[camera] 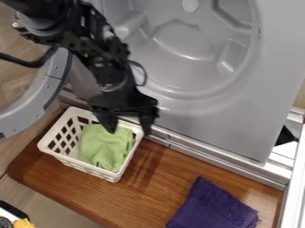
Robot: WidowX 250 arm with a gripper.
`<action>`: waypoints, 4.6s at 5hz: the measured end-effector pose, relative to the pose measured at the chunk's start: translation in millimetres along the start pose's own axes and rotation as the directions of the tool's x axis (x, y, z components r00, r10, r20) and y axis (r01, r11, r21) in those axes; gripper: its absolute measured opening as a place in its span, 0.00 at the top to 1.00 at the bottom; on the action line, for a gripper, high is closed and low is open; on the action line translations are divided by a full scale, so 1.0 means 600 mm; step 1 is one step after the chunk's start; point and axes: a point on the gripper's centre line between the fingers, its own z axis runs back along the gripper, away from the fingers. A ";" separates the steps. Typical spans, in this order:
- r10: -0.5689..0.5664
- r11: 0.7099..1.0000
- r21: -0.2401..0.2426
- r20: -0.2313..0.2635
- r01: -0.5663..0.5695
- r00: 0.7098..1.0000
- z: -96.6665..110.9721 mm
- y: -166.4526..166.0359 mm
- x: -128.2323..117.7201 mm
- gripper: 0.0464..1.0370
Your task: Move the green cloth from the white plastic container and place it on the right side of the table
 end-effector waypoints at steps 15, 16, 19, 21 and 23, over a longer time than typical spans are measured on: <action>0.053 0.987 0.151 -0.010 -0.051 0.999 -0.059 0.077 -0.021 0.95; 0.021 0.989 0.145 0.039 -0.027 0.999 -0.024 0.056 -0.014 0.95; -0.079 0.997 0.025 0.244 0.075 0.966 0.069 -0.043 0.030 0.95; -0.164 0.982 -0.062 0.188 0.178 0.968 0.030 -0.115 0.016 0.95; -0.310 0.944 -0.077 0.116 0.319 0.944 -0.022 -0.166 -0.050 0.95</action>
